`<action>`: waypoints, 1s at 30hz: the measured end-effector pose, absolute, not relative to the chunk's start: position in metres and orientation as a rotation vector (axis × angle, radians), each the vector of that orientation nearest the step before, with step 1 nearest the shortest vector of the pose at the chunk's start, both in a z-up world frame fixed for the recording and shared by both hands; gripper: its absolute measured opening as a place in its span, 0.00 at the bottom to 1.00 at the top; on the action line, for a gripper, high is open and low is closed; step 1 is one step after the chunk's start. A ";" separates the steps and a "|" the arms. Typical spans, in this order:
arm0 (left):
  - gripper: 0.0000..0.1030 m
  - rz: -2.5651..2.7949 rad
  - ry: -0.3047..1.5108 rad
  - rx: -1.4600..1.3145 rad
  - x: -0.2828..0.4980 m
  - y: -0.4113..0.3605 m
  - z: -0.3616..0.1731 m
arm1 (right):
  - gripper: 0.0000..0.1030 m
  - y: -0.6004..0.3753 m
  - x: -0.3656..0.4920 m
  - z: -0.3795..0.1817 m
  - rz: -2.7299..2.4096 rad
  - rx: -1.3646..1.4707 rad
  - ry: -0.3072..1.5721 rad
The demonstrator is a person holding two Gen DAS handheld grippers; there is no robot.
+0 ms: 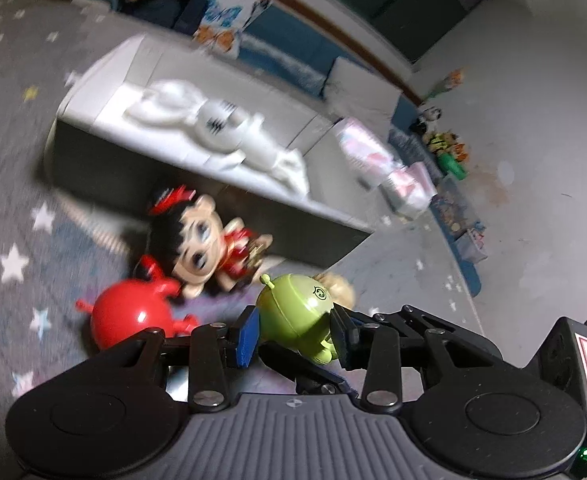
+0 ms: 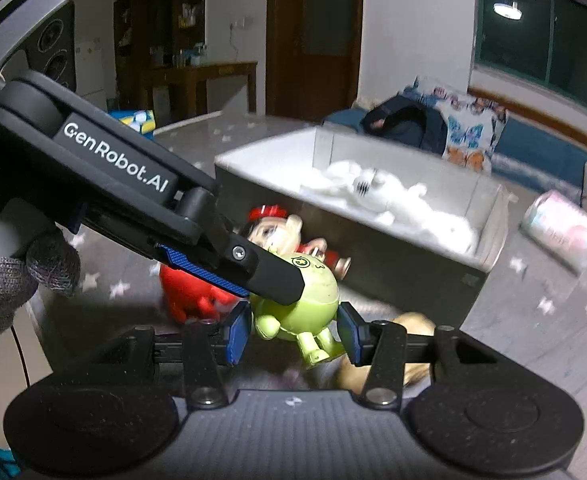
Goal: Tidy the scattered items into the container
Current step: 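Lift the green alien toy with both grippers and carry it into the box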
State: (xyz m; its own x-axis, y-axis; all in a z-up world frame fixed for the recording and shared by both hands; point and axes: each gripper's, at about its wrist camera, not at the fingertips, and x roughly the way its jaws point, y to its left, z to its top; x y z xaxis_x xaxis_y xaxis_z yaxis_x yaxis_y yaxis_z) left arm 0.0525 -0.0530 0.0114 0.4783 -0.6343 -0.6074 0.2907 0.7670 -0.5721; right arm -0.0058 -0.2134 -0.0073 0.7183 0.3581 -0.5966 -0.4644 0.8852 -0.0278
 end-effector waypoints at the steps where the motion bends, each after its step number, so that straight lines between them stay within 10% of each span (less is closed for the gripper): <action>1: 0.40 -0.594 0.893 -0.416 0.054 -0.054 0.017 | 0.46 -0.215 -0.005 -0.002 0.452 -0.184 0.604; 30: 0.40 -0.699 0.912 -0.337 0.233 -0.103 -0.008 | 0.46 -0.225 0.172 -0.015 0.271 -0.303 0.748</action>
